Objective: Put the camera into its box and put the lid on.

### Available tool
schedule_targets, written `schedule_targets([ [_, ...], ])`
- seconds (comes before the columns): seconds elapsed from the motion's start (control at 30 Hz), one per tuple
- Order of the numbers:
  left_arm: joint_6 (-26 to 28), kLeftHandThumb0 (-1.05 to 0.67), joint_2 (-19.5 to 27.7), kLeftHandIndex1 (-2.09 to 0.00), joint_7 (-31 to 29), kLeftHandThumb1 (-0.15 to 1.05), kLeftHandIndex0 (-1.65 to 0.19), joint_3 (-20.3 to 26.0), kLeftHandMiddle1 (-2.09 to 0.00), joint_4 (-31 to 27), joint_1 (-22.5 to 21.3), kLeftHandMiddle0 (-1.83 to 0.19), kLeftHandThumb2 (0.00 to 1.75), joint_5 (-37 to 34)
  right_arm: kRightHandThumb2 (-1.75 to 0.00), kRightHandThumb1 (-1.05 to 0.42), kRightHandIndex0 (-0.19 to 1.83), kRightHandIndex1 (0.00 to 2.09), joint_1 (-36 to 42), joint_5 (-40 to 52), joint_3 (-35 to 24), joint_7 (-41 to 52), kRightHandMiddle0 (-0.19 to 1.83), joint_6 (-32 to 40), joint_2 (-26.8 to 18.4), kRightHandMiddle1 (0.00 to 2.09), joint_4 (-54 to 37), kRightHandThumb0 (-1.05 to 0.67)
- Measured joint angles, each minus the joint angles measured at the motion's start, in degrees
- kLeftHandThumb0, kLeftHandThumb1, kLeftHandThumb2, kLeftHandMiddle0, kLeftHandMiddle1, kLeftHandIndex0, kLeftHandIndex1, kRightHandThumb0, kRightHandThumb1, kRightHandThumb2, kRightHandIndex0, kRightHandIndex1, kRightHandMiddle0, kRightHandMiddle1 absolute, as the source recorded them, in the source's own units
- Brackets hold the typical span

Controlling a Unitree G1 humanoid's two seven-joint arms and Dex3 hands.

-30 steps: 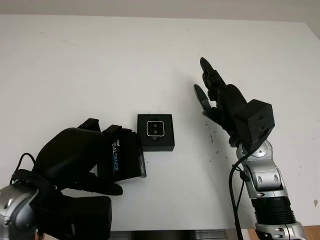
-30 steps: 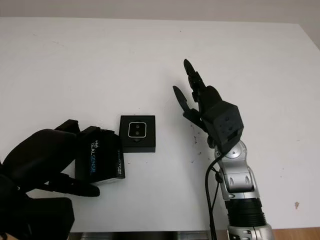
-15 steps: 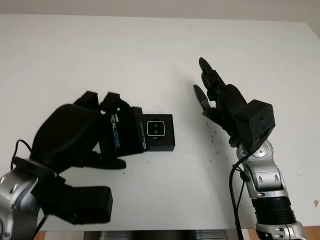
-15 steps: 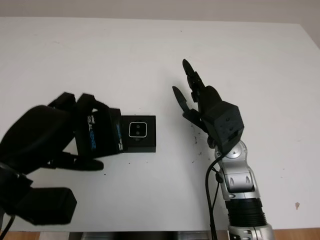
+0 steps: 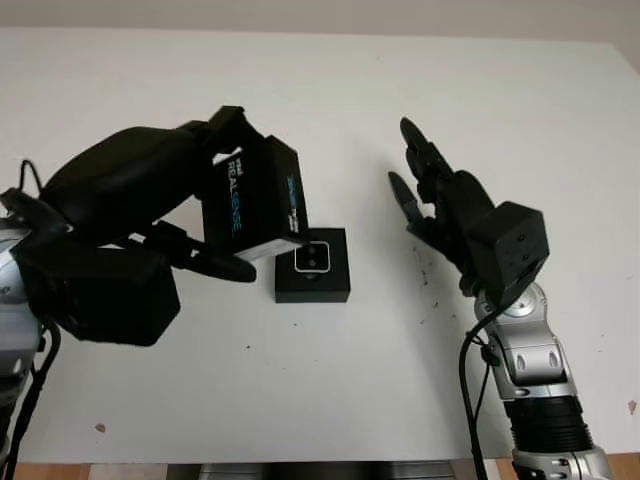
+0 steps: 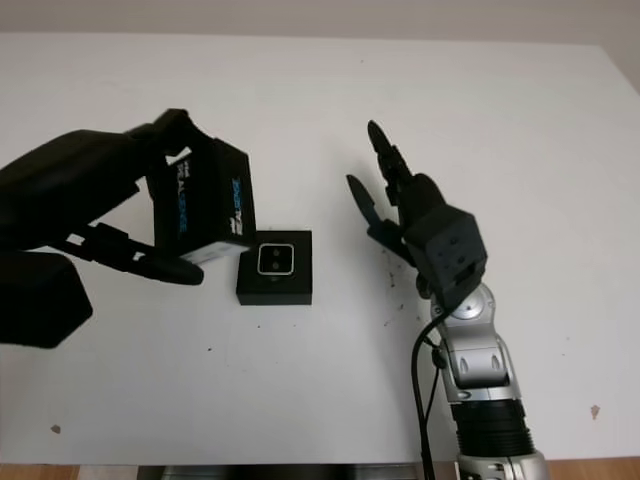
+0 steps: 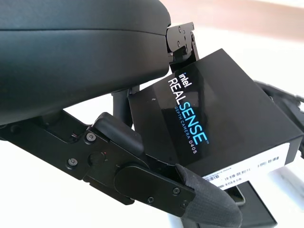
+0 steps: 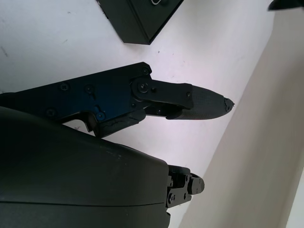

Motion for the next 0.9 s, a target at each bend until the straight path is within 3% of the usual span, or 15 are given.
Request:
schedule_targets([
  [0.37, -4.88, -0.33, -0.89, -2.09, -1.18, 1.05, -0.25, -8.53, -2.09, 9.38, -6.89, -0.61, 0.29, 2.55, -0.5, -1.05, -0.03, 0.05, 0.24, 0.44, -0.02, 0.14, 0.02, 1.35, -0.02, 0.05, -0.83, -0.68],
  [0.6, -5.93, -0.32, -2.05, -2.09, -0.39, 1.05, -0.42, -12.56, -2.09, 10.16, -8.19, -0.74, 0.31, 8.28, -0.5, -1.05, -0.03, 0.05, 0.44, 0.35, 0.1, -0.21, 0.02, 1.77, 0.01, 0.05, -1.49, -0.69],
  [0.9, -8.71, -0.32, -3.7, -2.09, 0.24, 1.05, -0.35, -16.06, -2.09, 11.18, -10.24, -0.86, 0.28, 14.71, -0.5, -1.05, -0.01, 0.06, 0.86, 0.42, 0.23, -0.77, 0.03, 1.87, 0.26, 0.06, -1.96, -0.68],
])
